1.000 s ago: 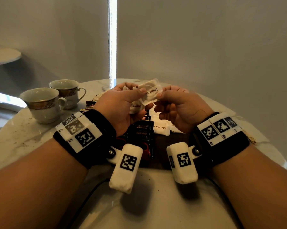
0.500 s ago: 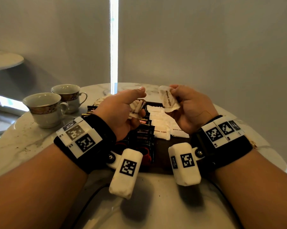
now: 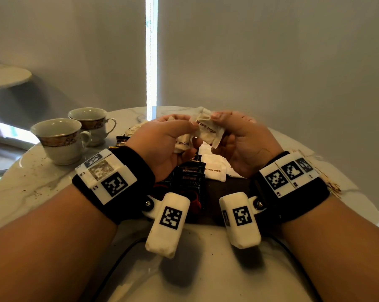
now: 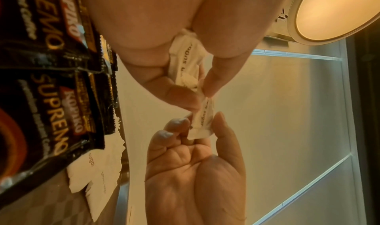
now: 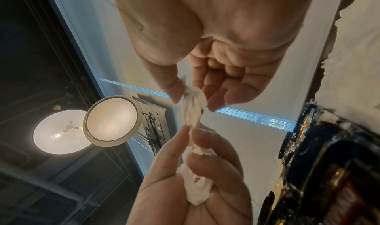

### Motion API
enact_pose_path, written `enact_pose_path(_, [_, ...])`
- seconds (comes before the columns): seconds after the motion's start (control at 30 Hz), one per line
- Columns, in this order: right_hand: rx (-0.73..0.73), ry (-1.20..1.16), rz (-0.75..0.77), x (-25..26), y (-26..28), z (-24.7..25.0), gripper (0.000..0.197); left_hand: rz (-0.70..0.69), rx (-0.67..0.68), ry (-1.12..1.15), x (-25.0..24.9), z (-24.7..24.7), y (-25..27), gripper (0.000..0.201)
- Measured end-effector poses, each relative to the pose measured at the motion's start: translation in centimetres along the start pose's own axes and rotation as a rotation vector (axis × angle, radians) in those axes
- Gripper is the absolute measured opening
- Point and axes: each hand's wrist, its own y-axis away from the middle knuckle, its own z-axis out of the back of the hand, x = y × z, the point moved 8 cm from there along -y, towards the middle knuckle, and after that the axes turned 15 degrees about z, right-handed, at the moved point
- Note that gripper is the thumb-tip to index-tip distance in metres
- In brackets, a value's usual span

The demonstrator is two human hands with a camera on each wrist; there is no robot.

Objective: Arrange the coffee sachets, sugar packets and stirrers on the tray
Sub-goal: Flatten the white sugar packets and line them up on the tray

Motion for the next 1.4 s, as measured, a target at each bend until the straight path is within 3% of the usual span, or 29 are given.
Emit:
enact_pose_path(0.07, [-0.012,0.068,0.004,-0.2,-0.1,0.4,0.028,-0.019,-0.015,0.003,-0.2,0.3,-0.1,0.011])
enact_pose_path(0.2, [-0.064,0.073,-0.02,-0.6,-0.2,1.1,0.008,-0.029,-0.042,-0.028,-0.2,0.7,-0.3,0.013])
enact_pose_path(0.3, [-0.05,0.078,-0.024,-0.6,-0.2,1.0,0.008,-0.041,-0.063,-0.071,-0.3,1.0,-0.4,0.03])
enact_pose_path(0.37, [-0.036,0.082,-0.027,-0.6,-0.1,0.9,0.01,-0.06,-0.081,-0.056,-0.5,1.2,-0.5,0.028])
enact_pose_path(0.53, [-0.032,0.078,-0.02,-0.3,0.1,0.2,0.052,-0.09,-0.09,-0.036,-0.7,1.4,-0.6,0.009])
enact_pose_path(0.63, [-0.035,0.078,-0.027,-0.3,0.2,0.2,0.049,-0.099,-0.097,-0.031,-0.8,1.5,-0.7,0.009])
enact_pose_path(0.77, [-0.037,0.094,-0.027,-0.4,0.2,0.0,0.059,-0.097,-0.093,-0.016,-0.7,1.5,-0.8,0.015])
enact_pose_path(0.93, [0.022,0.032,-0.047,-0.5,0.3,-0.2,0.046,-0.092,-0.127,0.003,-0.7,1.7,-0.7,0.01])
enact_pose_path(1.0, [0.062,0.095,-0.04,-0.5,0.3,-0.2,0.02,-0.096,-0.14,-0.013,-0.7,1.8,-0.8,0.009])
enact_pose_path(1.07, [0.051,0.117,-0.037,-0.6,0.2,0.0,0.006,-0.098,-0.149,-0.02,-0.7,1.8,-0.9,0.009])
enact_pose_path(1.27, [0.045,0.069,-0.026,-0.6,0.2,-0.4,0.003,-0.084,-0.145,-0.038,-0.2,1.7,-1.2,0.012])
enact_pose_path(1.4, [0.008,0.097,-0.017,-0.1,-0.3,0.5,0.004,-0.042,-0.129,0.014,0.0,2.1,-1.5,0.035])
